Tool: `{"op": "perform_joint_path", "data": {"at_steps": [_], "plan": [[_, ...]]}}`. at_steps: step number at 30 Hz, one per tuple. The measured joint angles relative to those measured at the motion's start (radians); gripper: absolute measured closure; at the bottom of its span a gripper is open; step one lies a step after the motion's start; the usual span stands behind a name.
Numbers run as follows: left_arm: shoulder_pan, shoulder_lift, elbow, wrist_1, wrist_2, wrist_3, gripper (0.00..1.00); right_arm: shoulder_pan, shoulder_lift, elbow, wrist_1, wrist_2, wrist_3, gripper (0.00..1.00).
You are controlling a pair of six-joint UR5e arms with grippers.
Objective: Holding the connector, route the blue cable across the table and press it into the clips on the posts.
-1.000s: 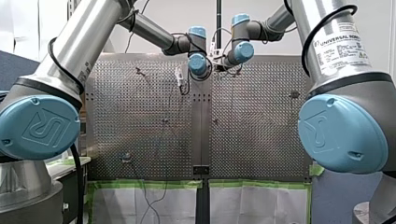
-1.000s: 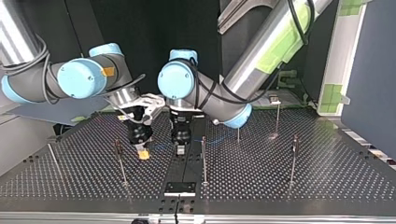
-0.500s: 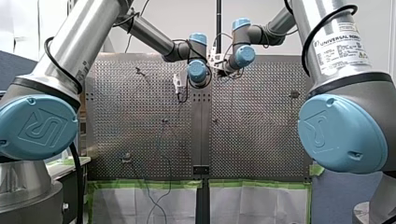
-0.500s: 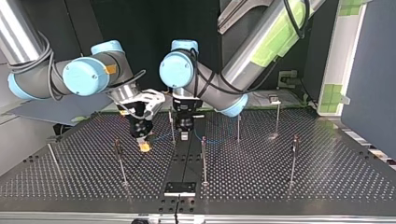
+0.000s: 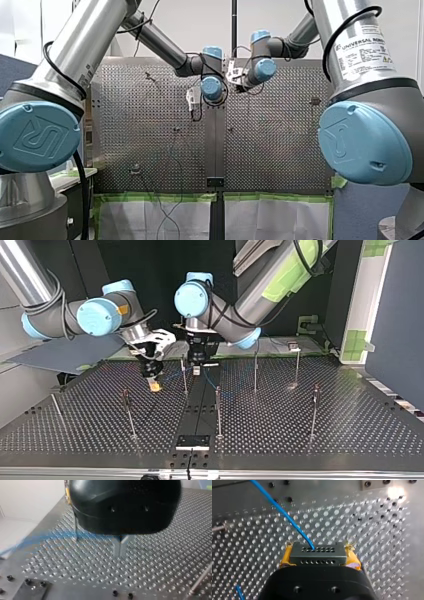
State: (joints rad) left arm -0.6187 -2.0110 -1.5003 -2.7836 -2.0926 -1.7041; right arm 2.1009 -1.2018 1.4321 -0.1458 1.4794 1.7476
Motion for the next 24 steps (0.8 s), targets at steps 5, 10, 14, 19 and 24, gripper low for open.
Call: {"op": "perform_joint_path", "data": {"at_steps": [5,10,14,19,24], "plan": [[0.002,0.0,-0.039,0.039,0.023,0.0,1.0,-0.016,0.002,0.035,-0.035,0.0,-0.005,1.0],[0.006,-0.007,-0.08,0.079,0.061,0.0,1.0,-0.033,0.004,0.073,-0.073,-0.007,-0.019,1.0],[0.009,-0.031,-0.112,0.111,0.09,0.0,1.0,-0.04,0.005,0.108,-0.108,-0.03,-0.037,1.0],[0.014,-0.063,-0.149,0.155,0.109,-0.003,1.0,-0.043,0.011,0.145,-0.145,-0.064,-0.037,1.0],[0.019,-0.07,-0.158,0.195,0.133,-0.009,1.0,-0.044,0.04,0.186,-0.186,-0.08,-0.043,1.0]]}}
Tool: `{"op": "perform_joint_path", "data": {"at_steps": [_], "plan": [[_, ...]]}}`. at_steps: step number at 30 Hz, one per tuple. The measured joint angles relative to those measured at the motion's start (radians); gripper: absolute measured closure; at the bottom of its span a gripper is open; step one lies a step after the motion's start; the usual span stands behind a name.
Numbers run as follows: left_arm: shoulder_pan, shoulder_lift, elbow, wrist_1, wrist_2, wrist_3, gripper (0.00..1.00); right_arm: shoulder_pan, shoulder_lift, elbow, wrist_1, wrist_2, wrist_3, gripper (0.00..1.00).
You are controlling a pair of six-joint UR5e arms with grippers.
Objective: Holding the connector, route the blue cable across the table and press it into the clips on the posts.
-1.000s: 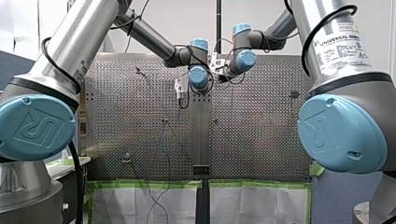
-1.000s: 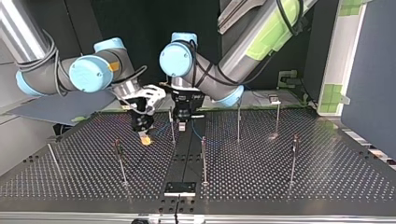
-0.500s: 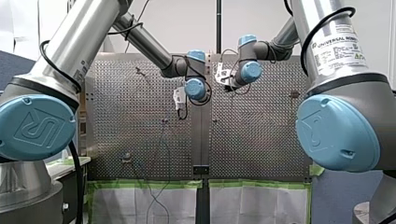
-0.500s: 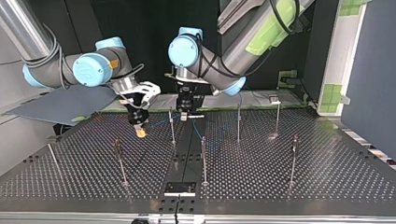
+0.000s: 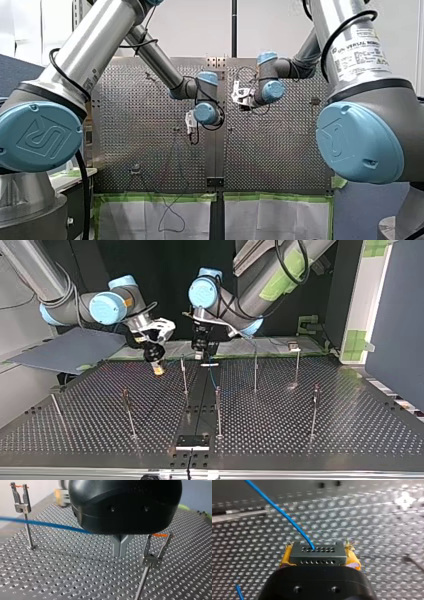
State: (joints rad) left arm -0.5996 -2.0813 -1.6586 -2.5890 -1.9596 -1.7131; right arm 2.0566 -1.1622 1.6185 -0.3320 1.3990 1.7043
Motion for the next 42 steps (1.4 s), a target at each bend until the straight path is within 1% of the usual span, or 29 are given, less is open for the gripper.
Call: {"op": "perform_joint_path", "data": {"at_steps": [3,6,11,14,17,22,27,35,38,42], "plan": [[0.003,0.0,0.0,0.01,0.008,-0.003,1.0,-0.001,0.024,0.026,-0.026,-0.002,-0.01,1.0],[0.004,0.0,0.0,0.012,0.012,-0.004,1.0,-0.001,0.048,0.052,-0.044,-0.003,-0.015,1.0],[0.009,-0.005,0.0,0.017,0.035,-0.013,1.0,-0.008,0.064,0.1,-0.052,-0.004,-0.014,1.0],[0.014,-0.021,0.005,0.01,0.055,-0.016,1.0,-0.014,0.065,0.125,-0.053,-0.005,-0.012,1.0],[0.014,-0.042,0.014,0.001,0.065,-0.015,1.0,-0.022,0.066,0.137,-0.054,-0.005,-0.011,1.0],[0.012,-0.082,0.025,0.009,0.07,-0.016,1.0,-0.035,0.066,0.141,-0.054,-0.006,-0.009,1.0],[0.011,-0.1,0.027,0.008,0.071,-0.02,1.0,-0.053,0.066,0.142,-0.068,-0.011,-0.005,1.0],[0.017,-0.105,0.031,0.018,0.078,-0.022,1.0,-0.08,0.066,0.137,-0.109,-0.058,0.021,1.0],[0.021,-0.106,0.033,0.024,0.09,-0.027,1.0,-0.09,0.066,0.134,-0.115,-0.074,0.027,1.0],[0.027,-0.114,0.042,0.024,0.106,-0.03,1.0,-0.097,0.066,0.133,-0.118,-0.081,0.029,1.0]]}}
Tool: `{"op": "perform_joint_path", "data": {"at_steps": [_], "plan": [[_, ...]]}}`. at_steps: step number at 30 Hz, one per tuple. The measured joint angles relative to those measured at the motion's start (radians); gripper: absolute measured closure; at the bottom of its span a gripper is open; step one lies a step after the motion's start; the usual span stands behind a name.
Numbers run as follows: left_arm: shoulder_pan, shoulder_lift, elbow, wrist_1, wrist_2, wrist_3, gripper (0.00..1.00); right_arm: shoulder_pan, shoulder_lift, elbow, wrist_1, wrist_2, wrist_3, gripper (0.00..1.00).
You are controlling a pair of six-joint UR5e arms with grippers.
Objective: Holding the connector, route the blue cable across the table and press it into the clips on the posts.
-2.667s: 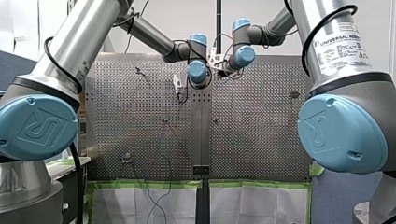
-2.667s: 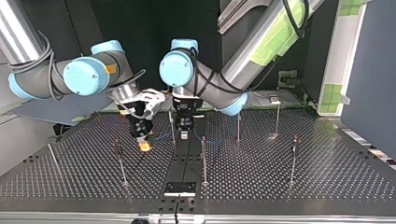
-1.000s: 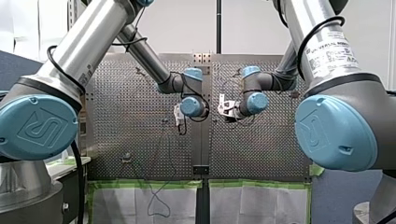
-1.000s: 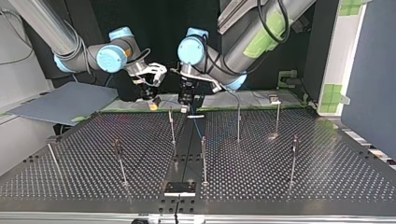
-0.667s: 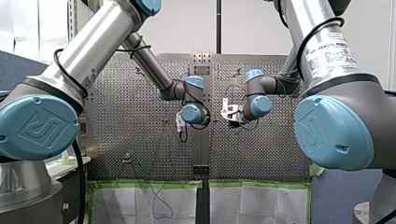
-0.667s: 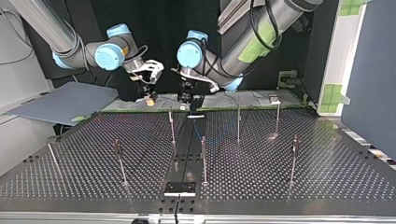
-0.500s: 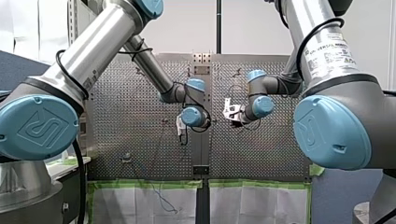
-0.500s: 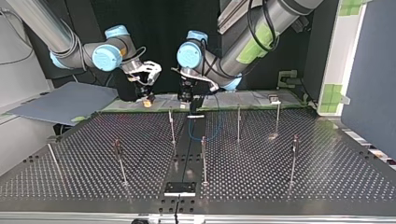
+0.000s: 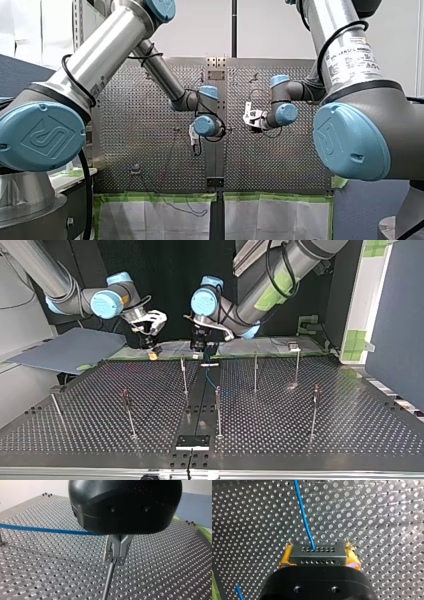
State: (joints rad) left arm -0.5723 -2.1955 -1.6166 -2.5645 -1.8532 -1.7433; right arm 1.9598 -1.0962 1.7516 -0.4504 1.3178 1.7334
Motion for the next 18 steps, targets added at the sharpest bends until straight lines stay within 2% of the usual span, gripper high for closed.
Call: {"op": "perform_joint_path", "data": {"at_steps": [5,9,13,18], "plan": [[0.005,-0.032,0.013,0.001,0.012,-0.001,1.0,-0.022,0.001,0.0,-0.01,-0.016,0.01,1.0],[0.01,-0.054,0.02,0.026,0.014,-0.011,1.0,-0.038,0.002,0.0,-0.018,-0.026,0.016,1.0],[0.018,-0.059,0.035,0.036,0.016,-0.015,1.0,-0.05,0.003,0.0,-0.027,-0.037,0.024,1.0],[0.032,-0.06,0.057,0.028,0.025,-0.016,1.0,-0.063,0.005,-0.001,-0.049,-0.055,0.042,1.0]]}}
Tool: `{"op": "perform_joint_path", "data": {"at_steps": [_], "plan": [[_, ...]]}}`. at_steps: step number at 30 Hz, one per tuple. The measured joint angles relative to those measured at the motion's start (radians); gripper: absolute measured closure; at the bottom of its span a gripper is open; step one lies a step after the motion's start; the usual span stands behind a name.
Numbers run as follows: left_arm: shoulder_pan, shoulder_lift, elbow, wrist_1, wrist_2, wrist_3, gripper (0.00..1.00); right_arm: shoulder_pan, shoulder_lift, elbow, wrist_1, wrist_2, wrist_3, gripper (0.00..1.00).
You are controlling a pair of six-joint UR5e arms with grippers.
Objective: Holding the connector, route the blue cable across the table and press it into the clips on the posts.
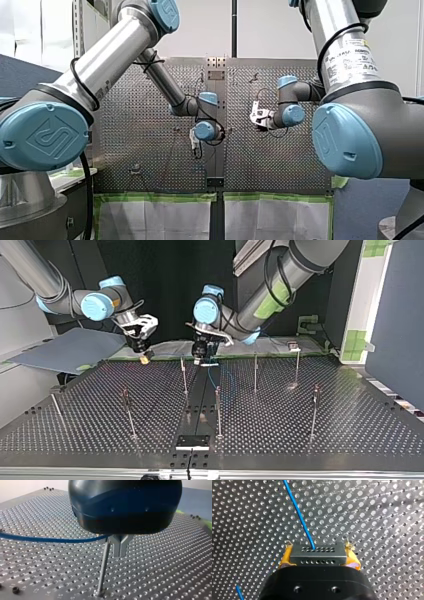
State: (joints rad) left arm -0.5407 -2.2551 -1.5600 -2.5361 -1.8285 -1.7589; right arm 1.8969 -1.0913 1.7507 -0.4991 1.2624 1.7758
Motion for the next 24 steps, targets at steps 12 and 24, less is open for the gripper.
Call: {"op": "perform_joint_path", "data": {"at_steps": [12,24], "plan": [[0.038,-0.001,0.062,-0.041,0.037,0.0,1.0,-0.029,0.027,-0.04,-0.008,-0.031,0.018,1.0],[0.07,-0.001,0.09,-0.106,0.099,0.0,1.0,-0.055,0.044,-0.092,-0.007,-0.067,0.042,1.0]]}}
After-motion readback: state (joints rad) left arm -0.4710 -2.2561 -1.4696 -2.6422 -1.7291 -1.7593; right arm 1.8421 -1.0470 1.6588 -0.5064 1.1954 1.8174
